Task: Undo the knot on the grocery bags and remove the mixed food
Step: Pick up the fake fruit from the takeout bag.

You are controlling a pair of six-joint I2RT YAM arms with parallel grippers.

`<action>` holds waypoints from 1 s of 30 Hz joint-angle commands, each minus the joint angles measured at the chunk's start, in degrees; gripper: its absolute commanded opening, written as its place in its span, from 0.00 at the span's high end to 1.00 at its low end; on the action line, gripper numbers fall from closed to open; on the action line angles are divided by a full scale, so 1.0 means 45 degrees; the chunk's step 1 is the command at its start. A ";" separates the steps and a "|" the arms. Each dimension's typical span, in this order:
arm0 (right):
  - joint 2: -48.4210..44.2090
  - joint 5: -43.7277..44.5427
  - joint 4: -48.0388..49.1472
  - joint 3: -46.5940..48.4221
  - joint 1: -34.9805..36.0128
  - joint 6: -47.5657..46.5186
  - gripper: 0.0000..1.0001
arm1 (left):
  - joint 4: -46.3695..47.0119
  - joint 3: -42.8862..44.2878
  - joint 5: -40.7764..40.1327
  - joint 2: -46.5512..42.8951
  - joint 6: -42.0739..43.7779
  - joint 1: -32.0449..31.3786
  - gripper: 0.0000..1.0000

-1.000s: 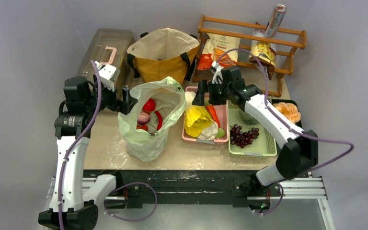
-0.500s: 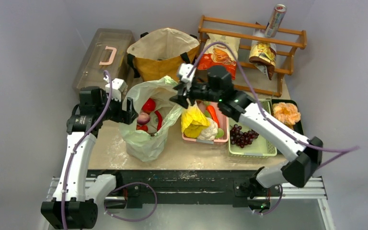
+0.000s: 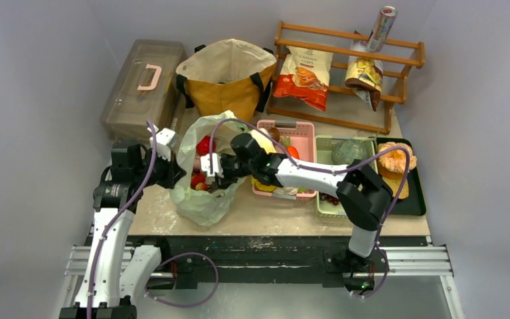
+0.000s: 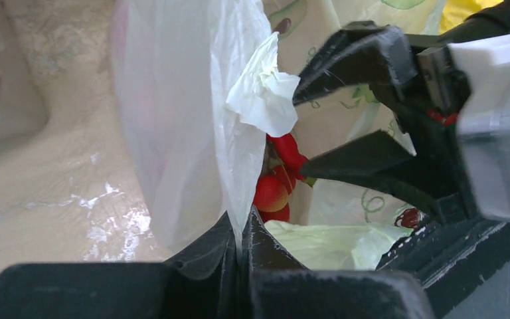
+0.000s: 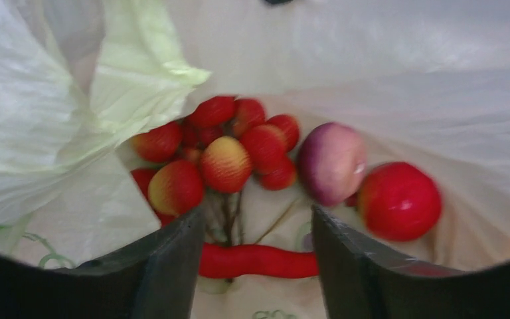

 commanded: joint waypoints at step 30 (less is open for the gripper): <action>0.2371 0.0189 0.5082 -0.0318 0.0362 0.1545 0.30 | -0.1611 0.0078 0.1590 -0.0523 0.6156 -0.0051 1.00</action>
